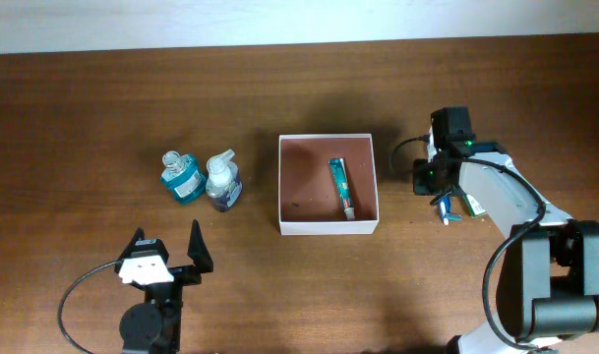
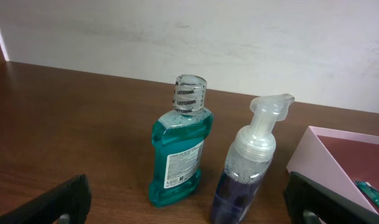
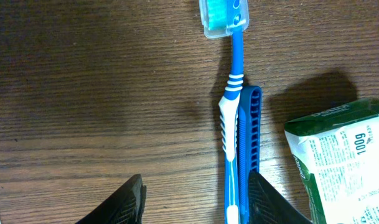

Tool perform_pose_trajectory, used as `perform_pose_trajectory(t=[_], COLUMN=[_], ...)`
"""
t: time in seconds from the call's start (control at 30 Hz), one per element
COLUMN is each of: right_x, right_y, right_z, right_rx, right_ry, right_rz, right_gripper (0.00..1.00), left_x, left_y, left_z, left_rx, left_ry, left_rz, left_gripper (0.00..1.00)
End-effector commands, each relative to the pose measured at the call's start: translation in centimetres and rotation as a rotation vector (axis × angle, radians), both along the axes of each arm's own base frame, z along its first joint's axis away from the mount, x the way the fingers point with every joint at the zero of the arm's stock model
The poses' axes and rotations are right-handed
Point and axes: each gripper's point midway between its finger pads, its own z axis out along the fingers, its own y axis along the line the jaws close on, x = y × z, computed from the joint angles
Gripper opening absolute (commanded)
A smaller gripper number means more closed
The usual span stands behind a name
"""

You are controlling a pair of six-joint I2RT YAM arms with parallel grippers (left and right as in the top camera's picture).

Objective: Pack container
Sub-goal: 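Move the right gripper back and grasp the blue toothbrush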

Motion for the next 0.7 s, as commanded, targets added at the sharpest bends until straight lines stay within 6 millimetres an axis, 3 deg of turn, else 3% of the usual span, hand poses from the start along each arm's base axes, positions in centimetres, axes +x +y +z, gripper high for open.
perform_pose_trajectory(t=[0.0, 0.13, 0.67], right_x=[-0.1, 0.0, -0.6], right_y=[-0.5, -0.6, -1.4], right_z=[-0.3, -0.7, -2.7], right_rx=[-0.010, -0.010, 0.098], right_ry=[0.005, -0.004, 0.050], right_rz=[-0.016, -0.017, -0.043], right_gripper=[0.46, 0.53, 0.52], left_x=[0.0, 0.0, 0.0], left_y=[0.2, 0.2, 0.2], left_z=[-0.2, -0.2, -0.2], left_rx=[0.017, 0.017, 0.017], left_ry=[0.006, 0.006, 0.006], left_rz=[0.011, 0.011, 0.011], left_gripper=[0.99, 0.99, 0.99])
